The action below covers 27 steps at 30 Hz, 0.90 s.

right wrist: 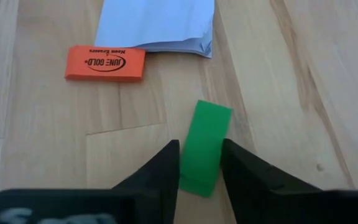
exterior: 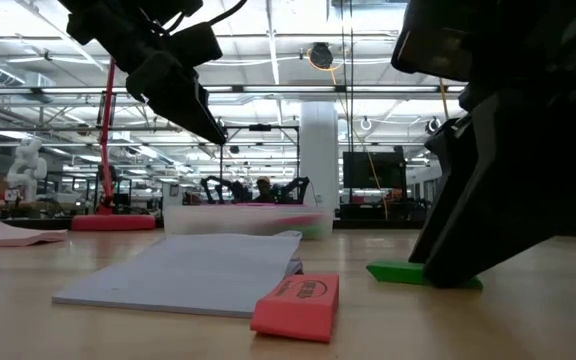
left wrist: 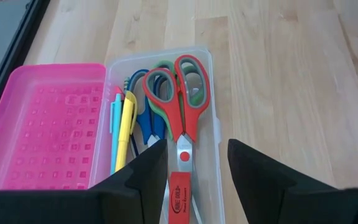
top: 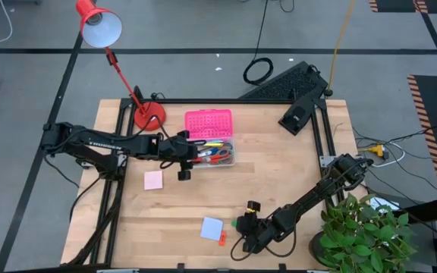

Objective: Pack school essentials
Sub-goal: Put the green eraser into the pink supply box

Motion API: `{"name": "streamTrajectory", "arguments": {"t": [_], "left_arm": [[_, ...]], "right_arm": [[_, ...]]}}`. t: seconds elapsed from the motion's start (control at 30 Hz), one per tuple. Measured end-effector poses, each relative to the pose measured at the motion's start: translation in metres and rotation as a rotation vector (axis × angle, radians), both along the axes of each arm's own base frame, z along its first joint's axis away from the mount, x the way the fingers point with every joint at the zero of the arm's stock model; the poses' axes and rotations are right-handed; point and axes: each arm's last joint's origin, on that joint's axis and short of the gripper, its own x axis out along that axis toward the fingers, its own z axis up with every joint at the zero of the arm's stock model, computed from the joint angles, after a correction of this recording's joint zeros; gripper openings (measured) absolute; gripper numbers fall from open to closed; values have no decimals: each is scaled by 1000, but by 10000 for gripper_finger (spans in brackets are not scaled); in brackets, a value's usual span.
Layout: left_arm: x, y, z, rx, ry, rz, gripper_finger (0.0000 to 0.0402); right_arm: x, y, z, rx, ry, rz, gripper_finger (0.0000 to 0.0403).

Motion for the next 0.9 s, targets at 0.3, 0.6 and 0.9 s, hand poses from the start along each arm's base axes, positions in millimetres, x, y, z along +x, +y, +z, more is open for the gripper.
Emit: {"name": "streamTrajectory", "arguments": {"t": [0.3,0.6,0.9], "left_arm": [[0,0,0,0,0,0,173],[0,0,0,0,-4,0,173],[1,0,2,-10,-23,-1,172]], "right_arm": [[0,0,0,-15,0,23,94],[0,-1,5,-23,-7,43,93],[1,-4,16,-41,-31,78,93]]}}
